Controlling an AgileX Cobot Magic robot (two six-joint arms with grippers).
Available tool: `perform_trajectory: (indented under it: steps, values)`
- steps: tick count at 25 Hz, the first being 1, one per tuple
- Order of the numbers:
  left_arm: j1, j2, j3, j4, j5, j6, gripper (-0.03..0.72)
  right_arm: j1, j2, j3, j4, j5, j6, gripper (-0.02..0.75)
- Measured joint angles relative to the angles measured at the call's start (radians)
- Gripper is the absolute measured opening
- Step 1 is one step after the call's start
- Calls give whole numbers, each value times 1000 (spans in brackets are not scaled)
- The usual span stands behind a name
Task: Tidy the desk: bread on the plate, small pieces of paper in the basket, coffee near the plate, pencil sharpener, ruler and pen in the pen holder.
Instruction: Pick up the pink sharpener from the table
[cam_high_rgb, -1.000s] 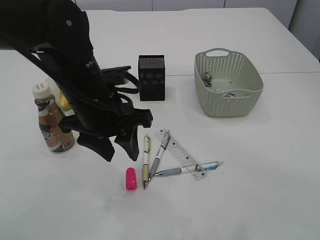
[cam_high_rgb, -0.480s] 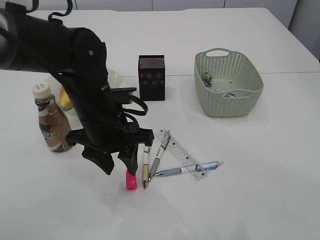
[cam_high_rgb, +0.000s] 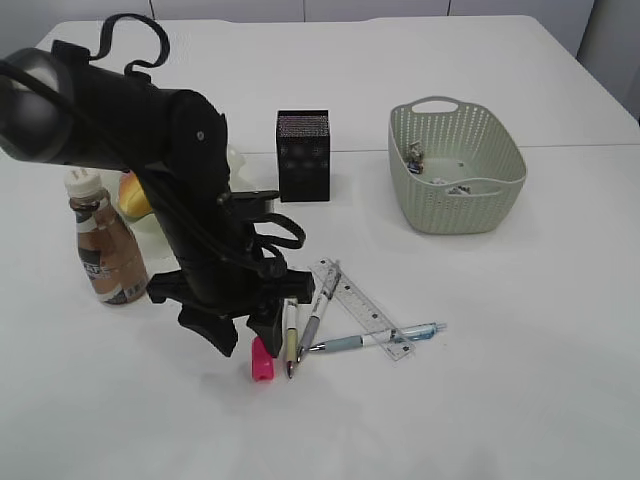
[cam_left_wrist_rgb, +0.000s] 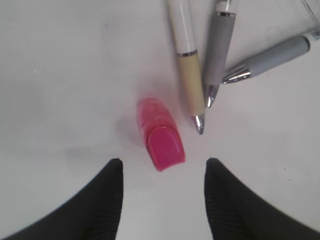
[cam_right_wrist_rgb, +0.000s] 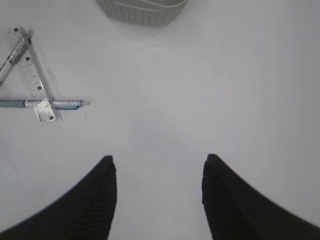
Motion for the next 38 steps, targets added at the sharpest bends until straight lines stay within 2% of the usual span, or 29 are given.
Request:
perform_trajectory:
  steps: [38]
  values:
    - [0,97,-4,-35,-89,46,379,0,-34,0,0,0,0,433]
